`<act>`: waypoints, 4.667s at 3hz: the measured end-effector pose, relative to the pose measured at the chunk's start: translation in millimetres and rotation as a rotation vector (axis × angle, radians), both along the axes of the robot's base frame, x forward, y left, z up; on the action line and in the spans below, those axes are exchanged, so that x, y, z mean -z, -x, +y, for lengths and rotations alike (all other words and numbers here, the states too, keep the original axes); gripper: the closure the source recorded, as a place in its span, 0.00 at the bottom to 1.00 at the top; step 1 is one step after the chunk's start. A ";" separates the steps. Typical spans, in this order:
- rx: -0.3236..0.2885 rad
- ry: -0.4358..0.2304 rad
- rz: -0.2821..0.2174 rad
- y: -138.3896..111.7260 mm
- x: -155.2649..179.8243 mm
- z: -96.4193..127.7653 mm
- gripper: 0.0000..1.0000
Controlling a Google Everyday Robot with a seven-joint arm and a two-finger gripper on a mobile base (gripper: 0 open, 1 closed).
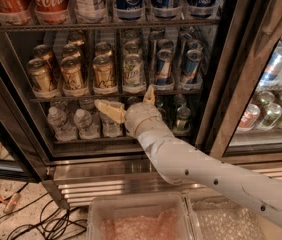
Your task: Pick 7up can from middle shelf of fridge
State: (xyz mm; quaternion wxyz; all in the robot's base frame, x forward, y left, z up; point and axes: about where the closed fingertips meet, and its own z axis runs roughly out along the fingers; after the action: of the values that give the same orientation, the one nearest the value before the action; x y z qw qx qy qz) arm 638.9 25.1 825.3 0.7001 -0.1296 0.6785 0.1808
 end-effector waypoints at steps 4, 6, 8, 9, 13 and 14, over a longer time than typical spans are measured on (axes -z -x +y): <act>0.085 0.060 -0.073 -21.6 -5.2 -9.0 0.13; 0.139 0.062 -0.071 -35.6 -1.9 -23.6 0.24; 0.182 0.064 -0.082 -53.9 -1.5 -34.3 0.25; 0.186 0.062 -0.099 -64.4 -5.4 -34.0 0.25; 0.175 0.047 -0.134 -91.3 -11.0 -29.6 0.69; 0.174 0.046 -0.134 -91.4 -10.7 -29.2 0.93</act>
Offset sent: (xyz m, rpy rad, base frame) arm 0.0095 -0.0028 0.0077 -0.0555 -0.0779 -0.0529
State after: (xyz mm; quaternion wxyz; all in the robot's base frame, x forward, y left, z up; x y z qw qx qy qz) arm 730.4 -4.1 835.9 0.7537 -0.0980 0.6429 0.0945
